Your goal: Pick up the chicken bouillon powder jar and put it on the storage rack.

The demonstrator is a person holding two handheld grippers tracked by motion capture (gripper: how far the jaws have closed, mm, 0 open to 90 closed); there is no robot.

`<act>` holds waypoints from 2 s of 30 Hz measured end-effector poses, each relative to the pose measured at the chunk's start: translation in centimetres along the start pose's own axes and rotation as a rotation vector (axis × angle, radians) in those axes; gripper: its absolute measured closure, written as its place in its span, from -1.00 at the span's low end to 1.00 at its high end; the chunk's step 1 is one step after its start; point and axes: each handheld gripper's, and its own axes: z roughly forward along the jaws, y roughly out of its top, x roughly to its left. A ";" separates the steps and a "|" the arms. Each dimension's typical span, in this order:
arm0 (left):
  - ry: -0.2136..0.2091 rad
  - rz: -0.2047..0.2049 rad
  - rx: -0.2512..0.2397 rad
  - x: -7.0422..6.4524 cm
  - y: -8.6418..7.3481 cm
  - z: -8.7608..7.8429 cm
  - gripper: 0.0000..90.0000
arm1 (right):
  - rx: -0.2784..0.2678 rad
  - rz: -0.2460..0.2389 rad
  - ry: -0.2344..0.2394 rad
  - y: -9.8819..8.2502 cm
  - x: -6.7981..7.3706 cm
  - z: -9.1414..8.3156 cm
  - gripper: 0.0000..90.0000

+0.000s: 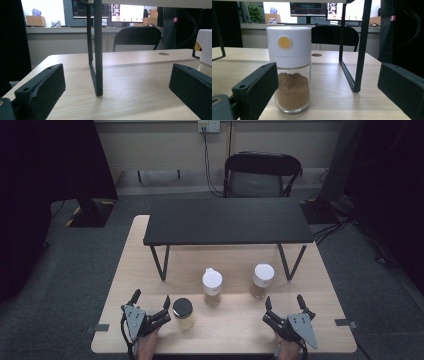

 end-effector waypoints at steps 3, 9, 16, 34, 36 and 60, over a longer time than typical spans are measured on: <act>0.005 0.000 0.000 0.0 0.0 0.0 -1.00 | -0.002 0.013 0.002 0.0 -0.1 0.0 -0.95; 0.011 0.001 0.001 0.0 0.0 0.0 -1.00 | -0.015 0.024 0.006 -0.1 -0.2 -0.1 -0.95; 0.018 -0.007 0.008 0.1 0.0 0.0 -1.00 | -0.018 0.025 0.001 -0.1 -0.2 -0.2 -0.98; 0.041 -0.076 0.032 1.1 1.3 -0.7 -1.00 | -0.017 0.025 0.001 -0.1 -0.2 -0.2 -0.99; 0.039 -0.078 0.035 1.1 1.4 -0.7 -1.00 | -0.017 0.025 0.002 -0.1 -0.2 -0.2 -0.99; -0.007 -0.085 0.017 0.6 3.6 -2.1 -0.99 | -0.012 0.028 0.006 -0.1 -0.2 -0.2 -1.00</act>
